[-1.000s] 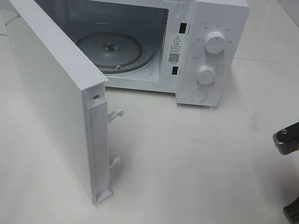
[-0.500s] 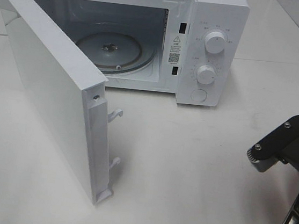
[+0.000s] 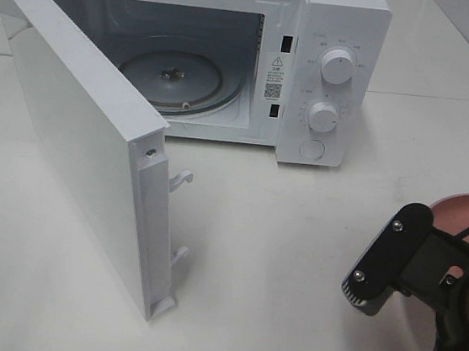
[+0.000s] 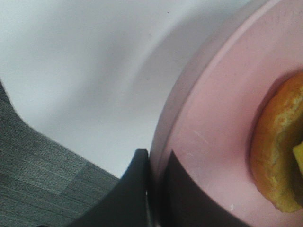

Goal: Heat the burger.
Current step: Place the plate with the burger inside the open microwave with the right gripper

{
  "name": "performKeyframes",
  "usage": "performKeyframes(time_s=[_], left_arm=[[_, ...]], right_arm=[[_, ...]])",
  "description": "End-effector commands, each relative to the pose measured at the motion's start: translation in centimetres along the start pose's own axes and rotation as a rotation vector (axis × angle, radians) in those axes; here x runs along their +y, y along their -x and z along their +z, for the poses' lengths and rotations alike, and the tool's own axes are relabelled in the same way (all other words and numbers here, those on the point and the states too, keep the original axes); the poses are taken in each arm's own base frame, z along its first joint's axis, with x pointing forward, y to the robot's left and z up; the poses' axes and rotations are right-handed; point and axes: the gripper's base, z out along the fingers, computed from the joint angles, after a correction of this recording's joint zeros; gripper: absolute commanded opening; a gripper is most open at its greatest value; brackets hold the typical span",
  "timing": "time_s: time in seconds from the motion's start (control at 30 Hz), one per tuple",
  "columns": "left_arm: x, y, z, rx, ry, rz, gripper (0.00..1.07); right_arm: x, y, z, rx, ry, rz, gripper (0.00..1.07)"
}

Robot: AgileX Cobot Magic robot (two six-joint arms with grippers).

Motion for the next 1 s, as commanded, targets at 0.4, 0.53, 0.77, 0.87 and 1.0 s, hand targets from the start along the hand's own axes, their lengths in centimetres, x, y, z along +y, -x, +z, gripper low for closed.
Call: performKeyframes(time_s=[0.4,0.53,0.77,0.87,1.0], left_arm=[[0.0,-0.1,0.0,0.005,0.0,-0.004,1.0],[0.0,-0.1,0.0,0.005,0.0,-0.004,1.0],[0.0,-0.1,0.0,0.005,0.0,-0.004,1.0],[0.0,-0.1,0.0,0.005,0.0,-0.004,1.0],[0.0,-0.1,0.0,0.005,0.0,-0.004,1.0]], right_arm=[[0.5,0.4,-0.9,-0.114,-0.119,-0.331,0.0],[0.7,0.8,-1.0,-0.164,-0.107,-0.429,0.0],[1.2,1.5,-1.1,-0.245,-0.084,-0.521,0.0],[1.2,1.7,-1.1,-0.262,-0.092,-0.536,0.0],[1.2,1.9,-1.2,-0.289,-0.112,-0.6,0.0]])
